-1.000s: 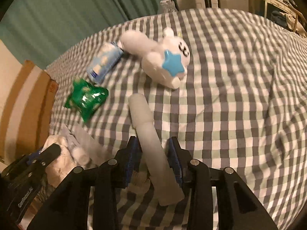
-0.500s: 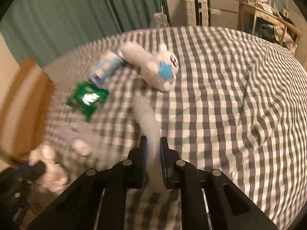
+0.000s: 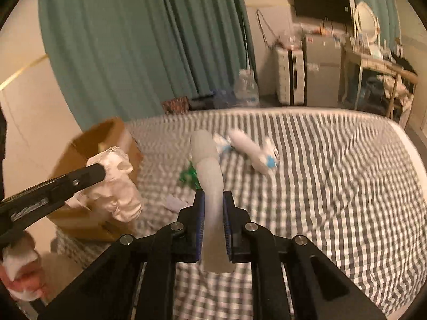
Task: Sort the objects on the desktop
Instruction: 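Carry the cloth and white tube to the box and release both inside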
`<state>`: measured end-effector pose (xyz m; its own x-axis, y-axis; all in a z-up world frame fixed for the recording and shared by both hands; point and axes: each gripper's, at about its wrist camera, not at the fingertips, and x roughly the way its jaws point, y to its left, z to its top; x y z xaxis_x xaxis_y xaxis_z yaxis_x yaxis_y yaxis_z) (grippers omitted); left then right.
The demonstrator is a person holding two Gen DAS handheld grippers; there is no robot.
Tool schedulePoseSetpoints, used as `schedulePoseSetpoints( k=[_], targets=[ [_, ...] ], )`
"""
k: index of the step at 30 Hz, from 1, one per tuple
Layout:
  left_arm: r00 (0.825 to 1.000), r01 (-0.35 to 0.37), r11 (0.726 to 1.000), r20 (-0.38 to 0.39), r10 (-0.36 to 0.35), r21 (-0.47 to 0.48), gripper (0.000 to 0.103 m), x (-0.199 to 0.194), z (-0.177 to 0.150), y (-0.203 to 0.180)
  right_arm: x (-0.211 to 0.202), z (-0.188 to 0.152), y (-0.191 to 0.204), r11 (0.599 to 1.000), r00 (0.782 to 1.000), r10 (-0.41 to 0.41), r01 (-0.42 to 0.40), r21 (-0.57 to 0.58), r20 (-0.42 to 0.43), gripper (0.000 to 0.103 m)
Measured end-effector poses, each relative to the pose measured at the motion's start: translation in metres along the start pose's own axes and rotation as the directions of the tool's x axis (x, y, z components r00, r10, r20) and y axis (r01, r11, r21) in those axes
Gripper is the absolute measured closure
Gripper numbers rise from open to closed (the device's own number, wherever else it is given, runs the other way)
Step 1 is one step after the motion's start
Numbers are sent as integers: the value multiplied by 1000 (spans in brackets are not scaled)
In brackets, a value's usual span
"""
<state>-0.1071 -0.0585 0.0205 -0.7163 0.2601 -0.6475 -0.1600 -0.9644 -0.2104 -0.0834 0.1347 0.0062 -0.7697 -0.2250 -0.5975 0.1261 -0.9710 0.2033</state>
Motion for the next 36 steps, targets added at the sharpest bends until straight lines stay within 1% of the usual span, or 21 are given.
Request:
schedulePoseSetpoints(
  k=[3,5,7,8,10,12,14,16,17,19,21,23,25,27,28,30,31,33,34,35,36],
  targets=[
    [1000,-16,1000,21,16,-2,88,-15,15,17,-7,17,34,998,998,64,-64,-13,22,91],
    [999,-39,999,22,39,0,88,-22,25,32,-7,26,62,993,994,104,-103,-53,30,90],
    [998,-67,998,13,67,-12,88,-28,36,53,-3,33,90,989,993,112,-109,-97,25,90],
    [996,-85,996,10,85,-20,88,-32,44,67,-1,36,105,988,994,106,-101,-114,35,90],
    [994,-104,994,11,105,-20,88,-41,50,85,0,41,130,987,992,115,-106,-124,61,90],
    [993,-115,993,-21,115,12,88,-46,57,107,5,47,150,986,991,128,-121,-117,51,90],
    [993,-113,994,-43,114,6,88,-51,56,125,15,52,175,984,989,144,-142,-108,17,89],
    [993,-112,994,-48,112,-4,88,-53,51,149,24,49,193,978,983,181,-182,-99,-16,88],
    [992,-115,993,-52,115,0,88,-52,48,160,30,46,201,978,983,182,-184,-101,-34,88],
    [992,-111,994,-67,111,13,88,-48,41,173,44,37,217,979,985,152,-161,-122,-75,88],
    [992,-110,994,-62,111,14,88,-44,35,186,55,31,226,978,985,137,-152,-142,-107,87],
    [993,-101,995,-67,100,-2,88,-37,30,198,68,25,237,978,986,92,-115,-176,-139,87],
    [994,-77,996,-82,74,-37,88,-30,25,207,78,17,246,974,988,24,-57,-219,-152,87],
    [996,-42,997,-78,37,-66,88,-28,22,208,83,12,250,971,987,-9,-30,-237,-161,87],
    [997,-28,998,-73,24,-64,88,-28,21,209,83,8,255,968,986,-18,-24,-248,-166,87],
    [997,-41,998,-62,38,-47,88,-27,20,207,89,3,267,960,985,-48,-1,-280,-167,87],
    [996,-58,998,-66,56,-37,86,-24,21,208,92,2,270,958,984,-56,5,-288,-168,86],
    [994,-72,996,-81,68,-45,76,-21,21,212,98,3,277,955,986,-63,14,-295,-155,80],
    [994,-67,996,-88,62,-59,51,-19,22,214,98,4,278,955,987,-74,29,-296,-143,73],
    [993,-81,994,-90,74,-77,17,-19,22,219,98,5,280,952,987,-98,56,-300,-126,48],
    [988,-140,985,-80,132,-101,5,-20,22,224,96,6,282,947,987,-128,93,-308,-96,26]
  ],
)
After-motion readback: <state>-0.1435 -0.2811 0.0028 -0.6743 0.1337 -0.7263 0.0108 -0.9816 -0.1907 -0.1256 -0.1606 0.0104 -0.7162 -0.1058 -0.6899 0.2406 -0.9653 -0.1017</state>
